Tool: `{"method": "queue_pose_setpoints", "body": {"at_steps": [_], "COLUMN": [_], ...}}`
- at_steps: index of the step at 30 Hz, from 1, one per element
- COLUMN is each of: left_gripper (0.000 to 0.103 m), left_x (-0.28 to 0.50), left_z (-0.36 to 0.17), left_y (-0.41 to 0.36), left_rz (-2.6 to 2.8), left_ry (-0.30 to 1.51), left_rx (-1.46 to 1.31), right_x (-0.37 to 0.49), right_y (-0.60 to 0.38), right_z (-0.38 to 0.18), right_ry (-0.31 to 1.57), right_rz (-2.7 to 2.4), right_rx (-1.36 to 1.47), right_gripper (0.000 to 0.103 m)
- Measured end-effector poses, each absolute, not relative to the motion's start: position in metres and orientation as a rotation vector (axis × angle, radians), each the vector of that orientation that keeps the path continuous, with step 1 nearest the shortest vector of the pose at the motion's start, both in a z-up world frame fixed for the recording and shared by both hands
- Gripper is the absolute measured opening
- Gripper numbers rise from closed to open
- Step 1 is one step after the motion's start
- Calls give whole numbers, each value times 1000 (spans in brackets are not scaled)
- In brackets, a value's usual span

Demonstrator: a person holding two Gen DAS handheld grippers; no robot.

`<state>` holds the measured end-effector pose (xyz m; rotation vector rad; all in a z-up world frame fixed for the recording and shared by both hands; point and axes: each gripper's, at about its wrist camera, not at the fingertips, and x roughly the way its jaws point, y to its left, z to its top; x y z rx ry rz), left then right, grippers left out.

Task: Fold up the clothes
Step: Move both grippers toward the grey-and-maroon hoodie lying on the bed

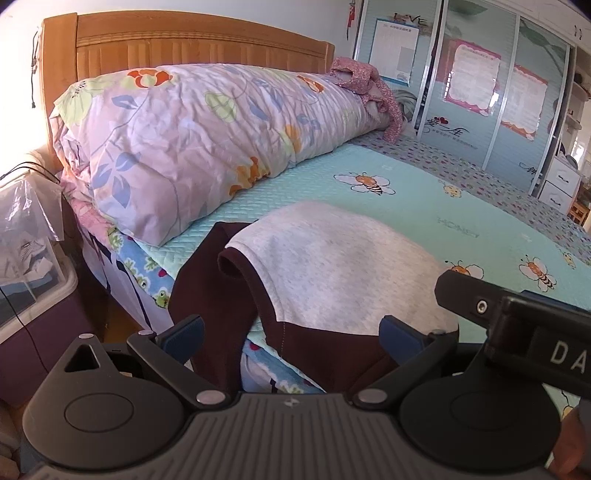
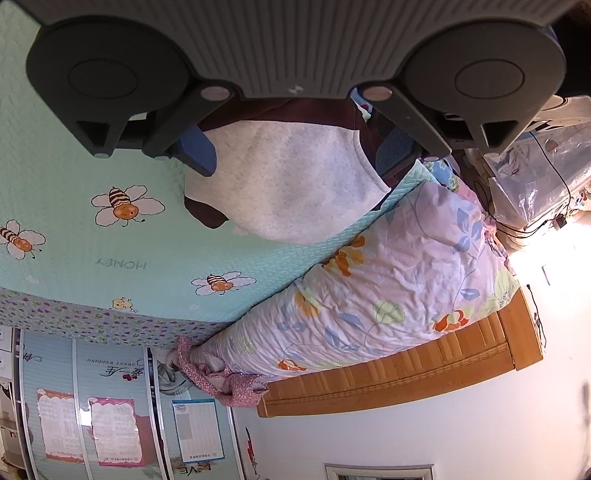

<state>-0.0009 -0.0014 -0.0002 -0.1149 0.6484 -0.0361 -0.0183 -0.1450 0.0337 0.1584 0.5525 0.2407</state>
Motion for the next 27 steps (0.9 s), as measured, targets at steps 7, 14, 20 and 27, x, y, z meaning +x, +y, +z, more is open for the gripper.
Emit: {"method": "queue_pose_setpoints", "body": {"at_steps": [7, 14, 20, 27], "left_gripper": [103, 103, 103, 103], "left_x": [1, -1, -2, -1], "left_z": [2, 4, 6, 6], "left_y": [4, 0, -1, 1], "left_rz": [-36, -43, -44, -47], "left_ry": [658, 648, 650, 651], "left_rx": [-135, -121, -121, -125], "right_x": [-17, -15, -16, -14], "right_y": [-144, -143, -144, -143], "right_z": [34, 35, 37, 37], "right_ry": [552, 551, 551, 565], "right_rz": [242, 243, 240, 235], "right_rx": [161, 163, 168, 174], "right_gripper": [94, 94, 94, 95]}}
